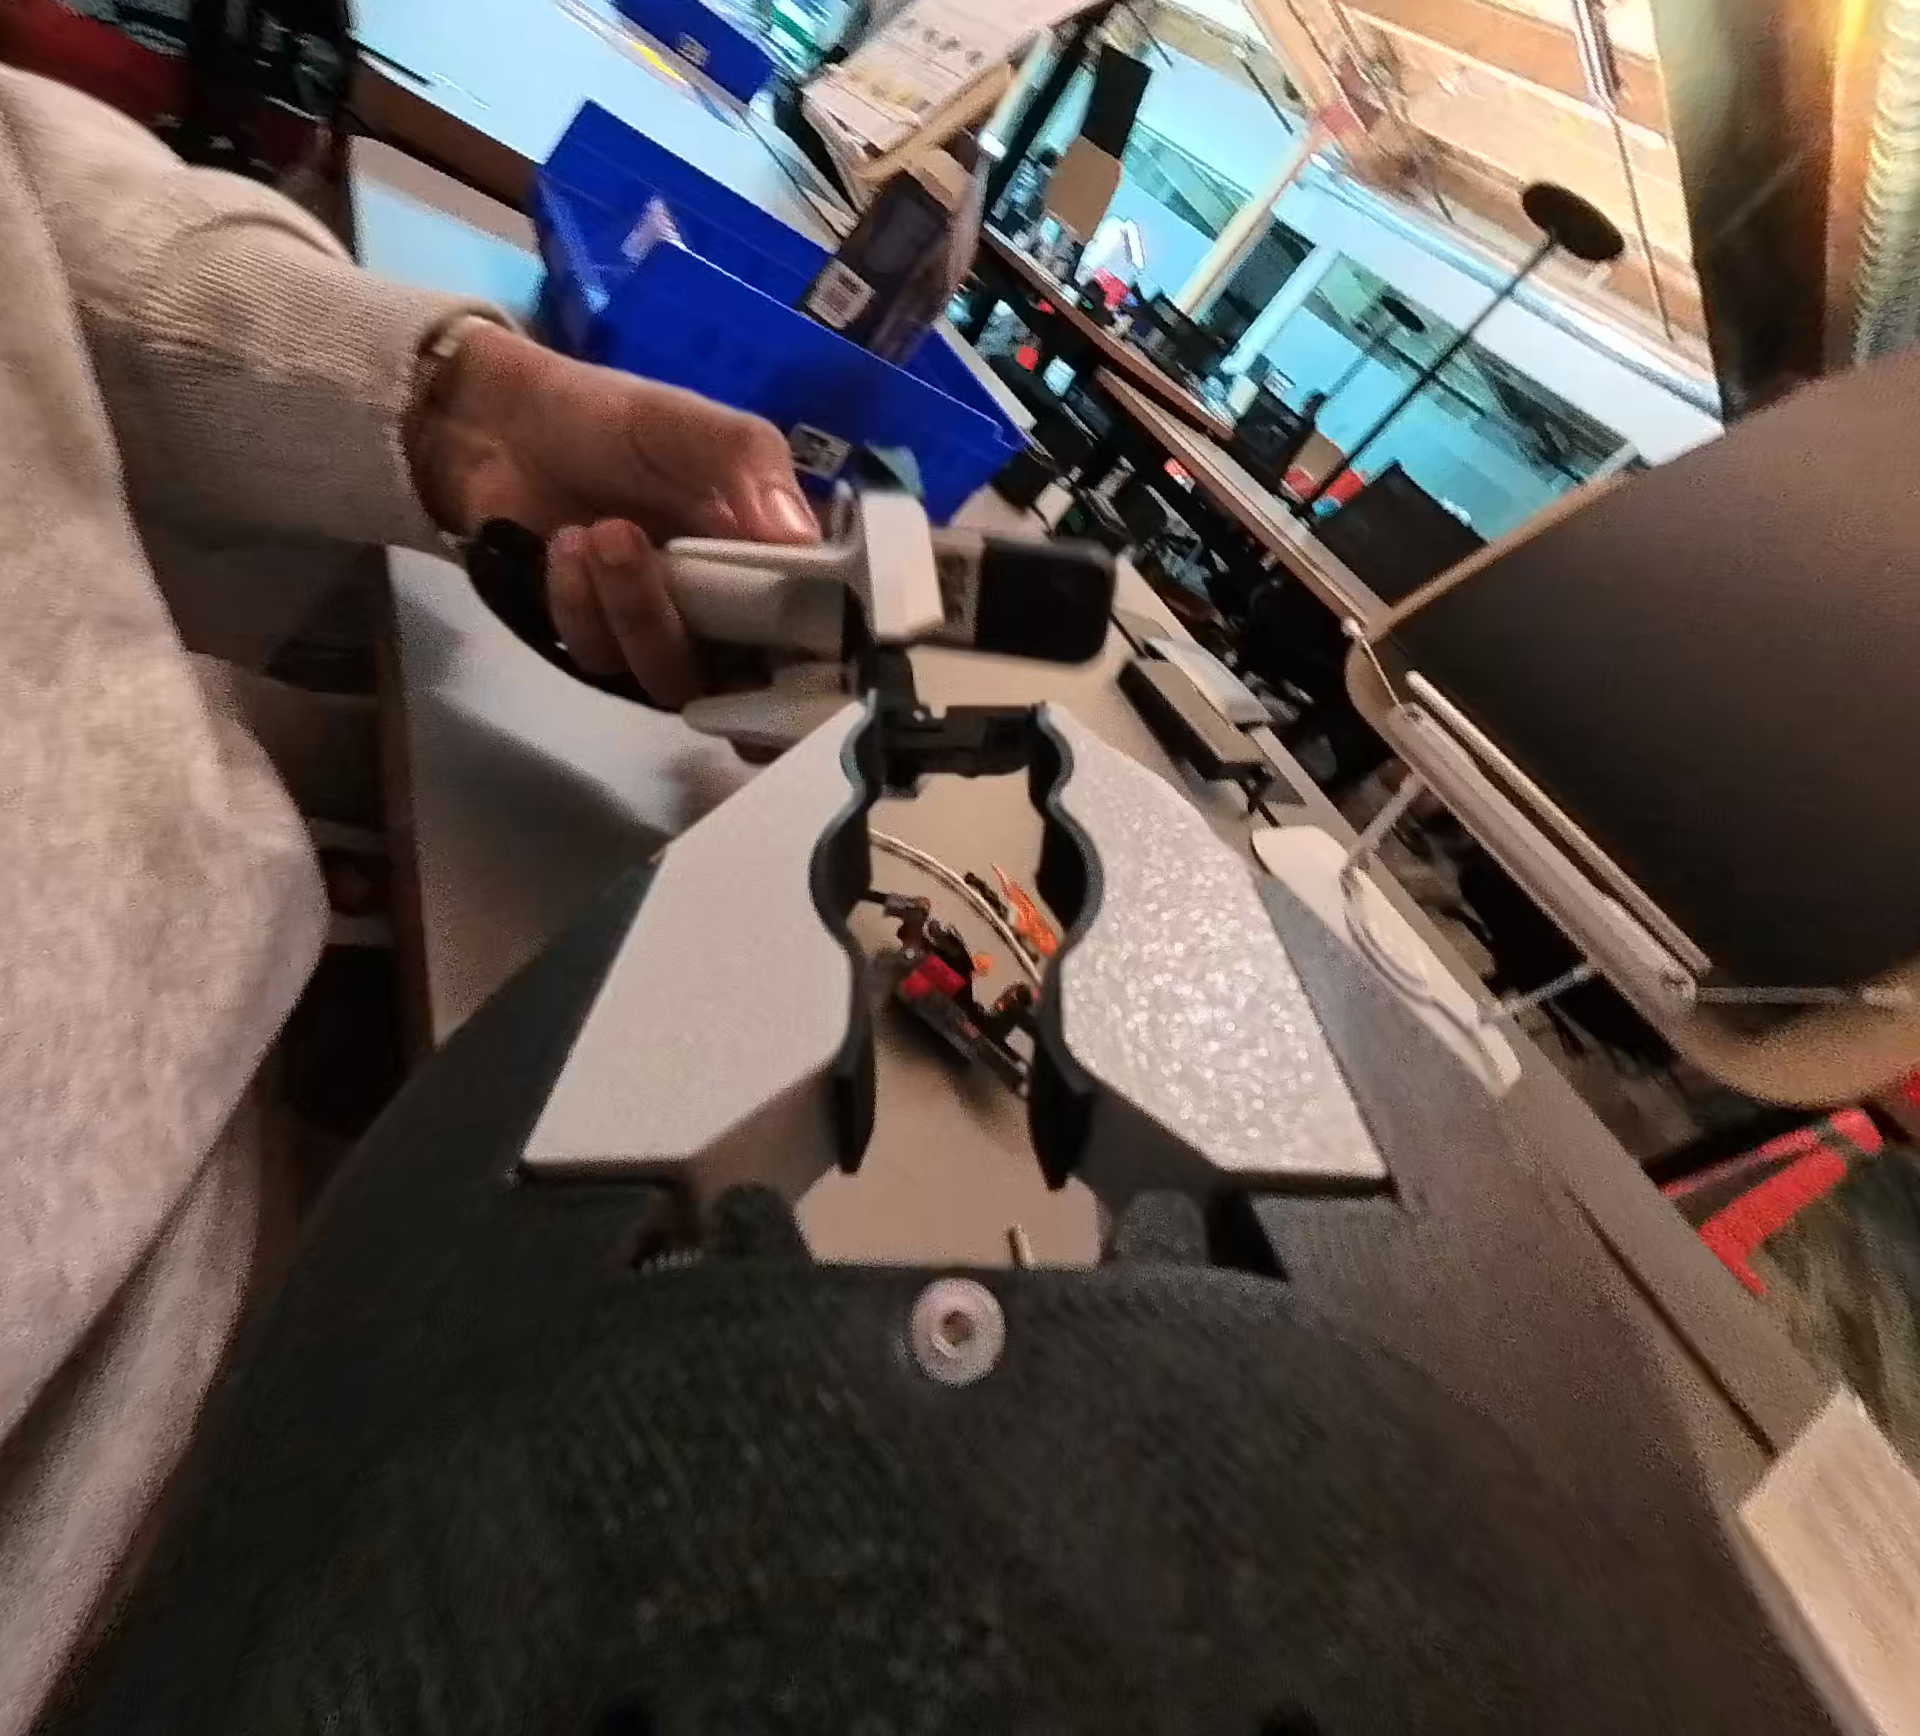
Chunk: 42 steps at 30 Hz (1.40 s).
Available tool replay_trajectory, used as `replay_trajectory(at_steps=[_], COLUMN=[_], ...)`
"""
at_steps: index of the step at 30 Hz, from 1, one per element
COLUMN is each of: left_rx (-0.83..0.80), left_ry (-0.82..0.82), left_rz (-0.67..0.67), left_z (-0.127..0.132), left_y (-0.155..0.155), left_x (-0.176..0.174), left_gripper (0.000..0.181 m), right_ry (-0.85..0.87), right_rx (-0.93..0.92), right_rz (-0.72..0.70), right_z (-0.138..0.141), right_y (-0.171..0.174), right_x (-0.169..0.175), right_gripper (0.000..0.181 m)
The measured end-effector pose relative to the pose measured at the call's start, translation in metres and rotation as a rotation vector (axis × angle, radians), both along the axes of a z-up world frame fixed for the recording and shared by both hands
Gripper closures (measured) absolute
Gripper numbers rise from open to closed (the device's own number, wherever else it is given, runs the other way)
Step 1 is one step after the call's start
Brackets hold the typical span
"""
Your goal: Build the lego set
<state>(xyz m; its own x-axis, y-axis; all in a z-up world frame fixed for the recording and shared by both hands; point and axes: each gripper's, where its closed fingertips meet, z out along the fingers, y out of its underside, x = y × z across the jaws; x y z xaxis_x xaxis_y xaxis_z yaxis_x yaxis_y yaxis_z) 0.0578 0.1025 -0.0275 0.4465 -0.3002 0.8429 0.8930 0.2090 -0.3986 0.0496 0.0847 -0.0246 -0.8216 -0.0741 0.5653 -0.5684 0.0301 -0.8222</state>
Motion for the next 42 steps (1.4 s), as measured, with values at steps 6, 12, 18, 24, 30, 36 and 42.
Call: replay_trajectory(at_steps=[6, 12, 18, 24, 30, 36, 42], left_rx=[-0.563, -0.840, -0.828, -0.799, -0.780, -0.721, -0.670], left_ry=[0.145, 0.123, 0.018, -0.033, -0.078, -0.121, -0.147], left_rz=[0.475, 0.576, 0.528, 0.481, 0.438, 0.396, 0.428], left_z=[-0.048, -0.094, -0.117, -0.118, -0.120, -0.116, -0.118], left_y=[-0.055, -0.075, -0.068, -0.069, -0.064, -0.054, -0.049], left_x=[-0.050, -0.069, -0.078, -0.080, -0.068, -0.049, -0.041], left_gripper=[0.127, 0.110, 0.122, 0.125, 0.137, 0.139, 0.141], right_ry=[-0.389, -0.700, -0.562, -0.570, -0.606, -0.645, -0.660], right_rx=[0.133, 0.341, 0.488, 0.520, 0.534, 0.493, 0.459], right_rz=[-0.239, -0.332, -0.448, -0.440, -0.388, -0.273, -0.267], right_z=[-0.037, -0.094, -0.116, -0.117, -0.120, -0.114, -0.113], right_y=[-0.017, -0.039, -0.045, -0.047, -0.044, -0.037, -0.018], right_x=[-0.049, -0.063, -0.073, -0.075, -0.067, -0.051, -0.049], right_gripper=[0.156, 0.156, 0.156, 0.156, 0.156, 0.181, 0.176])
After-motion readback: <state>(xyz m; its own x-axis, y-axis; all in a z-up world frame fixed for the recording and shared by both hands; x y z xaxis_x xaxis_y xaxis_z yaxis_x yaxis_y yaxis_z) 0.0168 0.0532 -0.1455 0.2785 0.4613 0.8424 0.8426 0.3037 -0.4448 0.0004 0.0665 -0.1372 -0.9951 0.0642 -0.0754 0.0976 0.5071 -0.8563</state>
